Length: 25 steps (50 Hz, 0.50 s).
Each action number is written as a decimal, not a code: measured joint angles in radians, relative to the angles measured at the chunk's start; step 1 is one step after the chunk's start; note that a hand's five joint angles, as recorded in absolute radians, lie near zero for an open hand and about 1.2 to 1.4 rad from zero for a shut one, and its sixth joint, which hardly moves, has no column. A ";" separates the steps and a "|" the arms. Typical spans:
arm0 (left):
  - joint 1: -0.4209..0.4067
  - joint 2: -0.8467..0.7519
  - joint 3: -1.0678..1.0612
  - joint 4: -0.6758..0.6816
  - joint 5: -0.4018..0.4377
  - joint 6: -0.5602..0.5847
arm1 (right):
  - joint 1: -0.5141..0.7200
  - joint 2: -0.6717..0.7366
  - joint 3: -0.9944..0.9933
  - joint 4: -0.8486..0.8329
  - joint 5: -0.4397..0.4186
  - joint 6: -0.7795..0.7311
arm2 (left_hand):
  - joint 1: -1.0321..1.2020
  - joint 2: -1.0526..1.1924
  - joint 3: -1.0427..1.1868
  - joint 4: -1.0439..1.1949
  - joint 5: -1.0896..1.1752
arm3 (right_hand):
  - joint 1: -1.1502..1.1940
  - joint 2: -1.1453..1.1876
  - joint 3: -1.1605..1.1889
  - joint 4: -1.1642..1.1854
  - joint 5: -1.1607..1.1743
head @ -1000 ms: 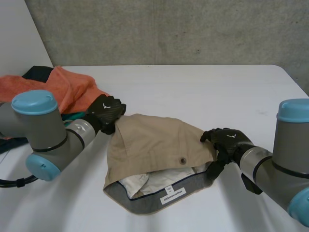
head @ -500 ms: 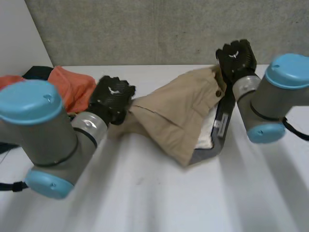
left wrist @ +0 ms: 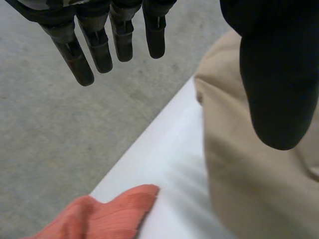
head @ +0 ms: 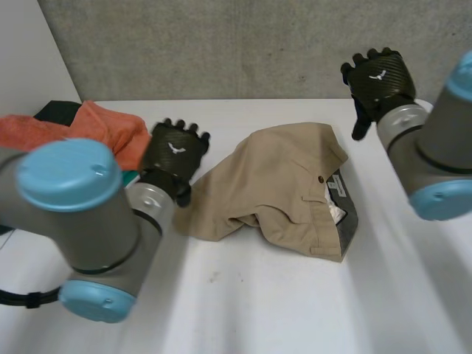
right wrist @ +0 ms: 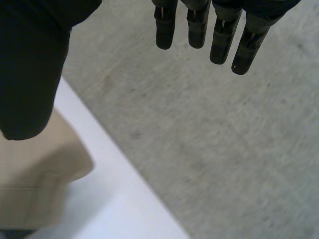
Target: Fold the laundry.
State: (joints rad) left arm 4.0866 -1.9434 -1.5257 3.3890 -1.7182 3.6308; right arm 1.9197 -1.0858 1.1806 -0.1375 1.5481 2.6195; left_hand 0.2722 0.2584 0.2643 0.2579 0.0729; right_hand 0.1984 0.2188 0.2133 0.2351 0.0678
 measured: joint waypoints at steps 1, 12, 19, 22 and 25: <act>0.013 0.022 -0.013 0.000 0.010 -0.001 | -0.002 -0.033 0.017 0.049 -0.002 0.018 | 0.000 0.000 0.000 0.000 0.000 | 0.000 0.000 0.000 0.000 0.000; 0.178 0.062 -0.123 -0.008 0.196 -0.002 | -0.014 -0.147 0.235 0.406 -0.059 0.206 | 0.000 0.001 0.000 0.001 0.004 | 0.037 0.062 0.070 0.041 0.046; 0.237 -0.081 -0.106 -0.021 0.318 -0.002 | 0.007 -0.148 0.423 0.249 -0.084 0.251 | 0.025 0.050 0.039 0.048 0.065 | 0.040 0.063 0.073 0.046 0.047; 0.240 -0.146 -0.079 -0.025 0.351 -0.002 | 0.041 -0.126 0.483 0.108 -0.078 0.253 | 0.082 0.093 0.084 0.094 0.109 | 0.040 0.063 0.073 0.047 0.049; 0.239 -0.176 -0.060 -0.027 0.360 -0.002 | 0.062 -0.103 0.497 0.039 -0.068 0.250 | 0.095 0.111 0.104 0.111 0.126 | 0.040 0.066 0.076 0.049 0.052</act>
State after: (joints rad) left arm 4.3253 -2.1191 -1.5852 3.3624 -1.3578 3.6290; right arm 1.9821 -1.1886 1.6772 -0.0982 1.4803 2.8700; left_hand 0.3676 0.3693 0.3682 0.3688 0.1987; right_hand 0.2384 0.2849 0.2896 0.2846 0.1203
